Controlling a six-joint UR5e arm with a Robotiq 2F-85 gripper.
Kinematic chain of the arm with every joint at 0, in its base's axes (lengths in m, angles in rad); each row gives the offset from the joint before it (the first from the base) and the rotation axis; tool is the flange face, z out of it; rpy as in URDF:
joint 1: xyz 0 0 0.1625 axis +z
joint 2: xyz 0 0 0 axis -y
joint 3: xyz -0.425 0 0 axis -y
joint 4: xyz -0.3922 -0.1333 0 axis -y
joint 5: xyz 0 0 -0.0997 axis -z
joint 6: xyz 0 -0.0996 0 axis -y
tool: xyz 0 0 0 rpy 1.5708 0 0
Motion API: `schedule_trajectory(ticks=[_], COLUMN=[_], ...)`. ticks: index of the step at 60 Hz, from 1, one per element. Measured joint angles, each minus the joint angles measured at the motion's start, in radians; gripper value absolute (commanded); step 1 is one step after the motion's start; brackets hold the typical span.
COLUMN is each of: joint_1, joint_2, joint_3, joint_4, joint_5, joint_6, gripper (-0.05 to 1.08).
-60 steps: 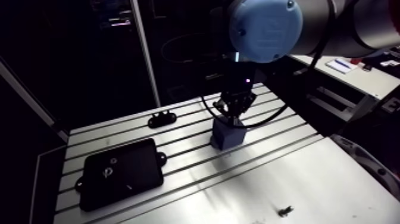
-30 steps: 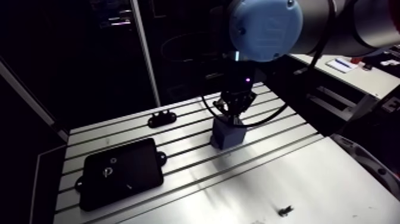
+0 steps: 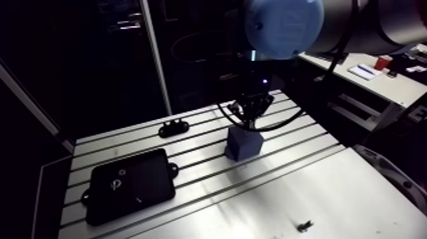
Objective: Pick up the M10 bolt and insert it into the hex recess until seated.
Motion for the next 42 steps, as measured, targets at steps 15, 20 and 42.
schedule_trajectory(ticks=[15,20,42], joint_1=[0.003,0.004,0.008], joint_2=[-0.023,-0.035,-0.108], joint_3=[-0.012,-0.018,-0.056], joint_4=[0.026,0.039,0.127], joint_5=[0.001,0.002,0.006], joint_6=[0.0,0.001,0.003], gripper=[0.8,0.32,0.01])
